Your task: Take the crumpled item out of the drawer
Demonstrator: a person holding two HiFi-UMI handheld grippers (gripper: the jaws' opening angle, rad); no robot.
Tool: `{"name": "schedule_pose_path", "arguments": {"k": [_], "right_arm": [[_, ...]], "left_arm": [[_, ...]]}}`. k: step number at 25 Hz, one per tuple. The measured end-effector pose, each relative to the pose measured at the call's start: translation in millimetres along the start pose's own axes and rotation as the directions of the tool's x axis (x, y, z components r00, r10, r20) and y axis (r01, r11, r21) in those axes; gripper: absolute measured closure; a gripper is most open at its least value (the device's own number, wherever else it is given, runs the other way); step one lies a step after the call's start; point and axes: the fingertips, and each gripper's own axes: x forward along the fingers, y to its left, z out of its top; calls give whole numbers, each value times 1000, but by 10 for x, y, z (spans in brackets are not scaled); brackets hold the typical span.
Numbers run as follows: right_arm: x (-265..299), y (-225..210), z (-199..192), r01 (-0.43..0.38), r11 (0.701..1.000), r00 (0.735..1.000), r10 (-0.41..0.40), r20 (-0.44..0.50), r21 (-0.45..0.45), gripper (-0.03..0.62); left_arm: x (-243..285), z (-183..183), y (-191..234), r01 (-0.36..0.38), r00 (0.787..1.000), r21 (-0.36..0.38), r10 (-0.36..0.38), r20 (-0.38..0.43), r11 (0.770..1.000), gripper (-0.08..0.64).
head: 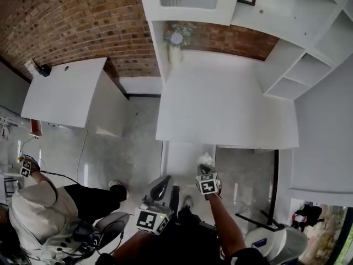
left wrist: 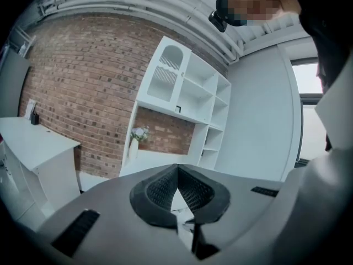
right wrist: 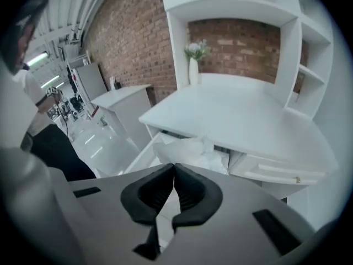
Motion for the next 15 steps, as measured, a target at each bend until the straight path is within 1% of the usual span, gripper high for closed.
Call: {"name": "schedule_pose_path", "arguments": {"k": [1,3,5,8,12,15], "right_arm": [[-249,41,107,2,1000,999,-2,54,4,572],[-740,119,342,9,1000,986,-9,165,1,572],[-1229,201,568,12,1000,963,-12,269,3,572],[-1906,379,809,-3,1000,918,-7,397,23,572],[-2552,665,976,-20,999,859,-4,513,42,572],[-2880,874,1087,-21,999,829,-1,559,34,572]], "left_arm": [[-107,56,-84,-8,1000,7,8,15,1000,543],[-307,146,-225,-21,999,20,20,44,1000,543],[-487,215,-342,-29,997,33,27,69,999,543],[-751,284,-450,-42,995,62,36,95,997,543],[-1019,320,-457,-35,993,91,25,115,995,543],[-1147,415,-445,-13,993,89,3,115,996,543]]}}
